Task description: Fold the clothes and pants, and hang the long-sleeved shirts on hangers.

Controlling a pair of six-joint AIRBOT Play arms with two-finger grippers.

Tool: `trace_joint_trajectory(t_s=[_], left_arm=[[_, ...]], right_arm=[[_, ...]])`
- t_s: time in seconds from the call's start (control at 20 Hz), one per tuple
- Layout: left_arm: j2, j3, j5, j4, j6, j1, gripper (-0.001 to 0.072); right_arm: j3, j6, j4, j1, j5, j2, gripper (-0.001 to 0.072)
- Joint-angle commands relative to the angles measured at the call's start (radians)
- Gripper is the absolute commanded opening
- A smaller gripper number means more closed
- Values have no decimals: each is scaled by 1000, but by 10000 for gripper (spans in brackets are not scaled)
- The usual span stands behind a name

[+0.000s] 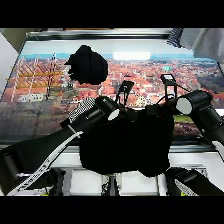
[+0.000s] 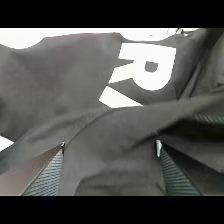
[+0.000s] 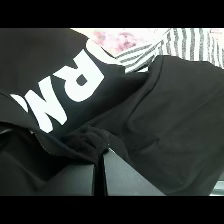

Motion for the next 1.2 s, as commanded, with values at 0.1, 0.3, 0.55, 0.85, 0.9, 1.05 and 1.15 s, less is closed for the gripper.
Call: trace_joint_trajectory(t_s=[0.1,0.3,0.55,0.85,0.9,1.05,1.15], left_arm=[[-68,30,-169,256,-172,0,625],[-67,24,-331,421,-215,0,625],[16,-131,-341,420,-214,13,624],[206,-157,-307,417,-132,124,13],[238,-103,-317,411,-82,147,13],[331,116,-353,407,56,193,13],[366,299,-332,356,128,214,13]], right_arm=[[1,0,3,0,0,51,13],[1,0,2,0,0,64,12],[1,0,1,0,10,65,13],[49,-63,-16,-20,73,50,12],[100,-88,-36,-35,126,32,12],[328,-144,-96,-65,224,-23,12],[492,-143,-104,-64,186,-56,11]])
